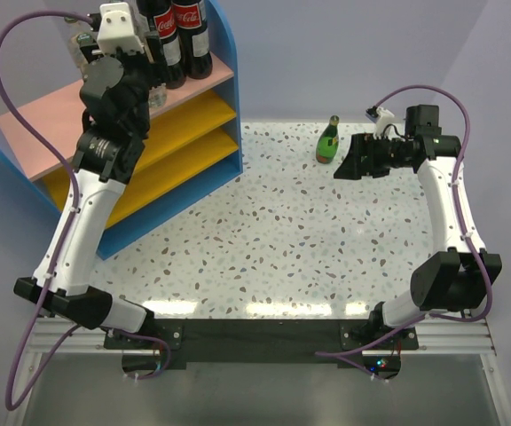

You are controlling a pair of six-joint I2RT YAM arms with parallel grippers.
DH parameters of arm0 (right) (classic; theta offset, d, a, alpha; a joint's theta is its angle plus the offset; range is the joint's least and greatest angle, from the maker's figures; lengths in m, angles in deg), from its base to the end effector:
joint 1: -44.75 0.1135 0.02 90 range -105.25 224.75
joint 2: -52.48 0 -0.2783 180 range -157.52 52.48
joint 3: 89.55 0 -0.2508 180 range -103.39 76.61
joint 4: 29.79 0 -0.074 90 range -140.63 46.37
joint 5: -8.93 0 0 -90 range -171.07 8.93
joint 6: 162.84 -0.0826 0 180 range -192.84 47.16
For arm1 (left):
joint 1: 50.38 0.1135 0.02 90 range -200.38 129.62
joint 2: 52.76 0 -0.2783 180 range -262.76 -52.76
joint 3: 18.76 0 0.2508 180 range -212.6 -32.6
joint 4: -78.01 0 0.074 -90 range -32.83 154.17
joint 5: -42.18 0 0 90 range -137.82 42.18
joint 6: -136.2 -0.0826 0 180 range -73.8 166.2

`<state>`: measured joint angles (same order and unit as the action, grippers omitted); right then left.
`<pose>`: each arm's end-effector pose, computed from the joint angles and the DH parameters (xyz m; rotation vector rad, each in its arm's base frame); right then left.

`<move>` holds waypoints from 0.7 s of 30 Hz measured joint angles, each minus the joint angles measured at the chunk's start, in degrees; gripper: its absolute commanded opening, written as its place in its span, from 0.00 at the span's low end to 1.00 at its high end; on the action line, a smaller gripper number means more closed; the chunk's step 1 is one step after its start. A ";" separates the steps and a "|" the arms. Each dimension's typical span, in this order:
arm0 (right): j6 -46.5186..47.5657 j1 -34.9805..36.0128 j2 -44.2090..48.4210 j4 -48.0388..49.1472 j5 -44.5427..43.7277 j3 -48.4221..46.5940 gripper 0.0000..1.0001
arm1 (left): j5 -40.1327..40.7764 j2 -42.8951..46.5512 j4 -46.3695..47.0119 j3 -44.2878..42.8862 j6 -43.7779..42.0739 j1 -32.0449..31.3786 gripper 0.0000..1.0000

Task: Place and organize the beverage onto the shelf
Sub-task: Place the drink on the shelf.

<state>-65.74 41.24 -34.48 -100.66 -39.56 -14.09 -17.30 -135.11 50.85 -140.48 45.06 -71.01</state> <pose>0.3283 0.0347 0.3582 -0.3655 2.3175 0.8070 0.3131 -0.0730 0.5791 -0.1883 1.3752 0.0777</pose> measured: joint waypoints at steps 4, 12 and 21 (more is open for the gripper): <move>0.00 -0.04 0.00 -0.02 0.00 0.00 0.84 | -1.11 1.25 0.55 0.00 -0.02 0.00 0.78; 0.02 -0.07 0.00 -0.02 0.02 0.00 0.84 | -4.61 3.74 1.70 0.00 -0.17 0.00 0.78; 0.13 -0.07 0.00 -0.17 0.02 -0.04 0.84 | -10.56 7.26 1.79 0.00 -0.09 0.00 0.72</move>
<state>-65.61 41.18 -34.48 -100.84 -39.53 -14.13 -27.86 -127.85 52.64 -140.48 44.97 -71.01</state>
